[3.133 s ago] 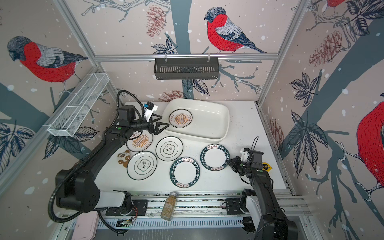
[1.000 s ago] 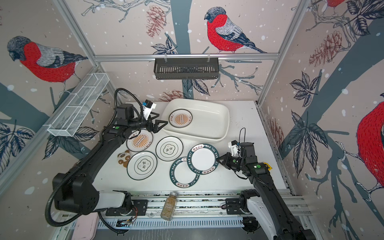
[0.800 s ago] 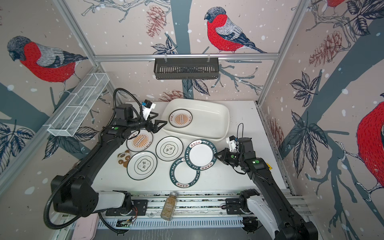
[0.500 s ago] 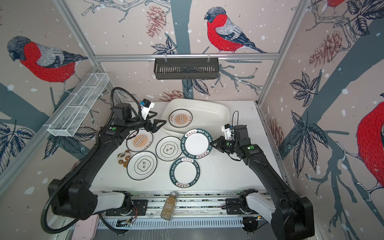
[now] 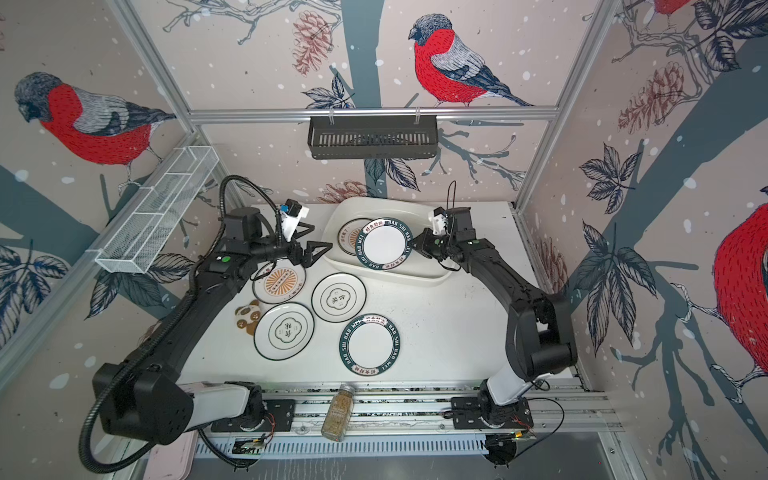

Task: Place the plates into the plastic bin on the countertop
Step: 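Lift the green-rimmed plate with the right gripper and carry it over the bin, then lower the green-rimmed plate onto the sunburst plates and open the right gripper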

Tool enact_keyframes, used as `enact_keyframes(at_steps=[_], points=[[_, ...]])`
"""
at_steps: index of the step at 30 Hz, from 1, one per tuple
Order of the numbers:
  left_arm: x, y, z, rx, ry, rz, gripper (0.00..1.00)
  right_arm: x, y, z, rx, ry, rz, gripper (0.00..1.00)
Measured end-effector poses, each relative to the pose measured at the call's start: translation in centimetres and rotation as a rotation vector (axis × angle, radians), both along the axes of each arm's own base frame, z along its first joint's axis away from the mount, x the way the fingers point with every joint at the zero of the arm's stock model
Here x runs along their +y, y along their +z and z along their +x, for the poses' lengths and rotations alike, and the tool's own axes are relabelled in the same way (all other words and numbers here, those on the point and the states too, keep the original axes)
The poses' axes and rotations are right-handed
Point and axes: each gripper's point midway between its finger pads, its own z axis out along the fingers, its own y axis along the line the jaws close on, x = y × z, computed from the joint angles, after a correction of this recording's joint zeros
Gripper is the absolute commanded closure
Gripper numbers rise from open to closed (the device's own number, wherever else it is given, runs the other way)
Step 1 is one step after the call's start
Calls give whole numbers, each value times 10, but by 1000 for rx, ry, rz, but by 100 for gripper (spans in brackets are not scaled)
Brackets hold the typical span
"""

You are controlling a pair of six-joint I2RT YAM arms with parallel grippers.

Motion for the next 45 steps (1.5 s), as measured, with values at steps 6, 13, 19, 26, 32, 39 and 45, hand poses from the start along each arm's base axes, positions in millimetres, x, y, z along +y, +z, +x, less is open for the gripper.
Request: enact_keyframes(at_steps=[6, 13, 19, 26, 32, 39, 45], points=[[-4, -7, 0, 25, -21, -17, 4, 16, -19, 52, -26, -24, 7, 99], [-7, -10, 0, 53, -36, -39, 4, 30, -43, 90, -39, -50, -15, 99], [-10, -14, -3, 79, -54, -58, 4, 47, -71, 106, -13, -48, -36, 99], [-11, -17, -5, 90, -65, -75, 4, 63, -88, 116, 8, -43, -42, 99], [-12, -15, -5, 91, -64, -87, 4, 71, -102, 122, 25, -36, -45, 99], [-14, -17, -8, 115, -79, -112, 4, 75, -110, 128, 48, -42, -40, 95], [-15, -17, -8, 114, -80, -117, 4, 78, -116, 133, 63, -39, -46, 93]])
